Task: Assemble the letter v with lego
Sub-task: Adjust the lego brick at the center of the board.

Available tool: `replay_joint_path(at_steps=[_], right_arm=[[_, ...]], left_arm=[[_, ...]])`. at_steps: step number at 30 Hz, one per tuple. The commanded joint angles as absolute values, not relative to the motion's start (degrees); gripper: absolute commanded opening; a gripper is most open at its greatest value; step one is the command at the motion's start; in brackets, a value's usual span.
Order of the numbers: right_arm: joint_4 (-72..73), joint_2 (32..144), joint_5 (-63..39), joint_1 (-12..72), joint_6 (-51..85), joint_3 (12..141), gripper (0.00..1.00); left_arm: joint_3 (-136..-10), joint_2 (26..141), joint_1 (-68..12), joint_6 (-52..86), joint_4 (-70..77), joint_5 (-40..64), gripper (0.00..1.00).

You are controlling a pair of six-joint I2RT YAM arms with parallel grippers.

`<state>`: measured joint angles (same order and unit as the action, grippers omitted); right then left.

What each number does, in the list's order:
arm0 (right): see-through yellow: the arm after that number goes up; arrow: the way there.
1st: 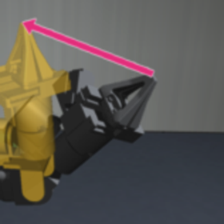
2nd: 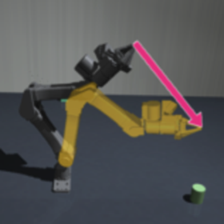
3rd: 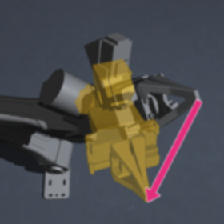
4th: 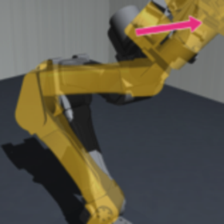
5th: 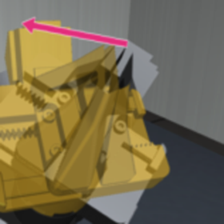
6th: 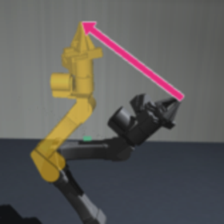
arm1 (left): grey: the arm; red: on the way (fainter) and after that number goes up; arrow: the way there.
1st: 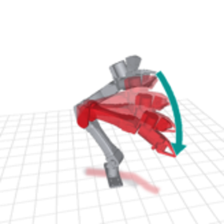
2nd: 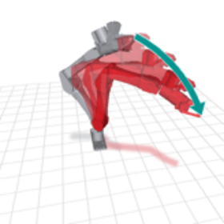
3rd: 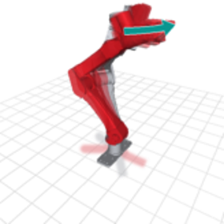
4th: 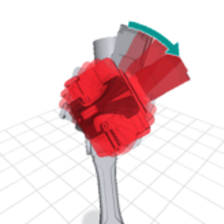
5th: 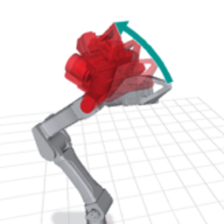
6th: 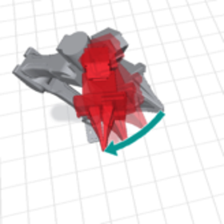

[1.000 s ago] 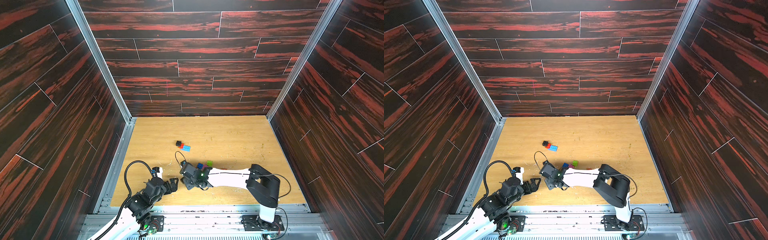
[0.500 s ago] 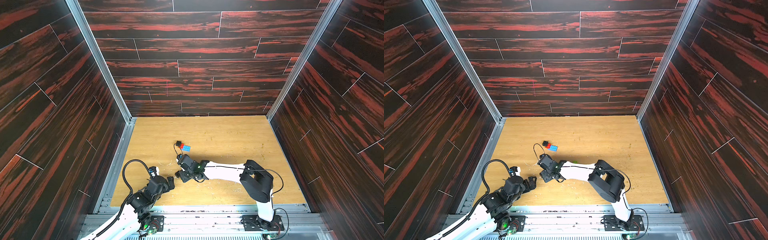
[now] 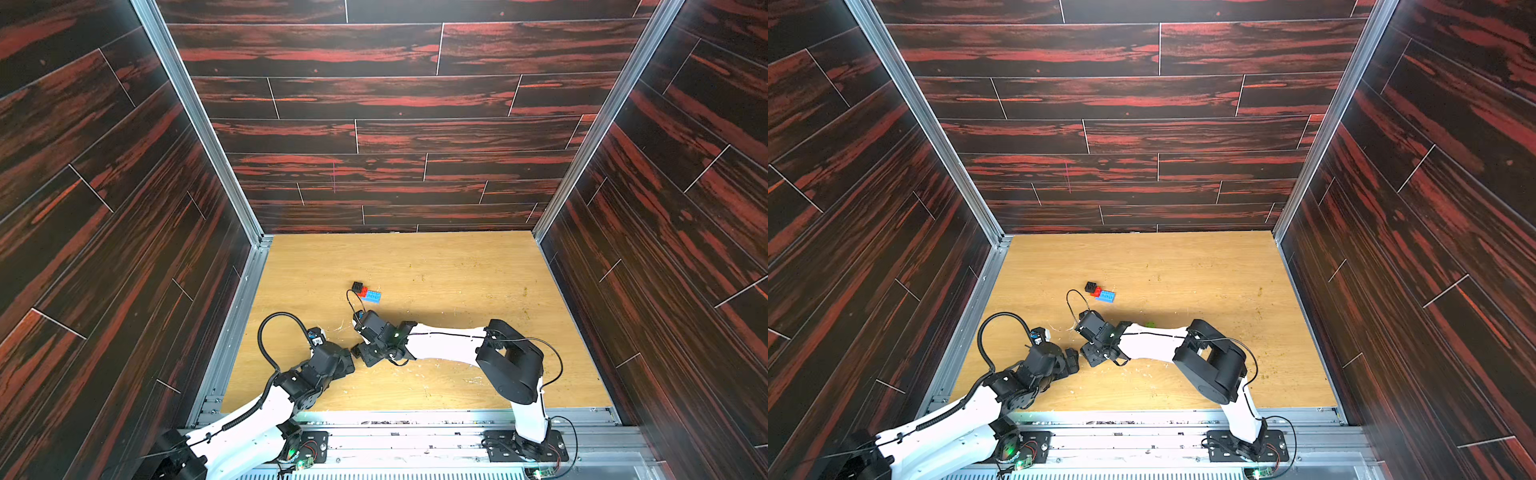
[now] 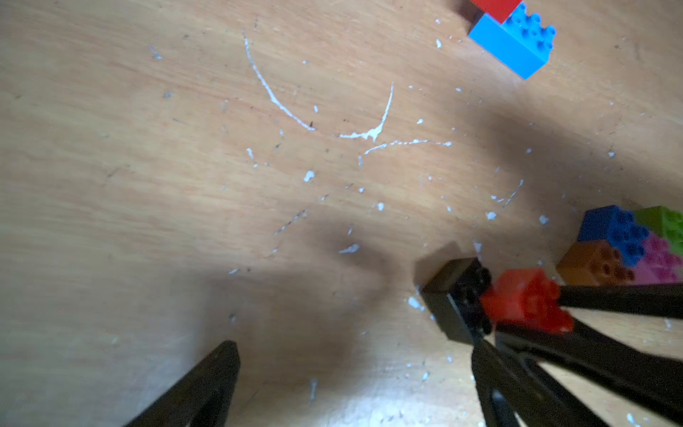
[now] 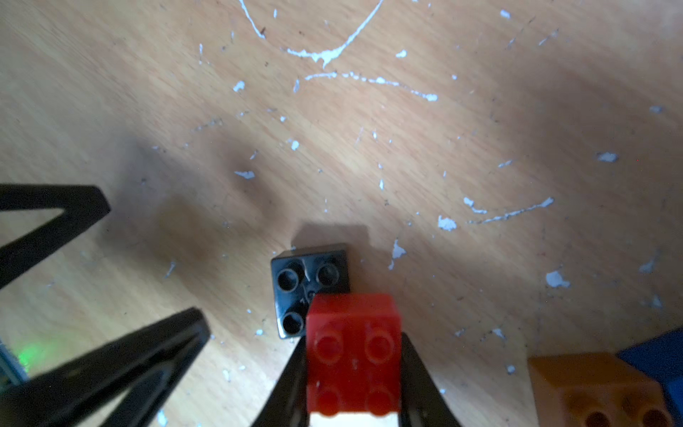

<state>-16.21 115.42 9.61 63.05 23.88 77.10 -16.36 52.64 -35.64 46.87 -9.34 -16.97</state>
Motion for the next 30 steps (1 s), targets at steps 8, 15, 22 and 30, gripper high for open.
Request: replay_joint_path(at_steps=[8, 15, 22, 30], right_arm=[[-17.2, 117.7, 8.6, 63.2, 24.3, 78.3, 0.29], [-17.2, 117.5, 8.3, 63.1, 24.3, 78.1, 0.30], [-16.9, 116.6, 8.2, 63.2, 24.3, 77.7, 0.29], [-17.0, 115.4, 8.2, 63.2, 24.7, 77.3, 0.29]], left_arm=[[-18.5, 59.9, -32.6, 46.3, -3.1, -13.8, 1.00], [-18.8, 64.3, -31.6, 45.9, -0.3, -11.8, 1.00], [-19.3, 66.8, -31.2, 45.8, 0.3, -10.9, 1.00], [-21.6, 67.4, -31.0, 45.6, -5.2, -10.0, 1.00]])
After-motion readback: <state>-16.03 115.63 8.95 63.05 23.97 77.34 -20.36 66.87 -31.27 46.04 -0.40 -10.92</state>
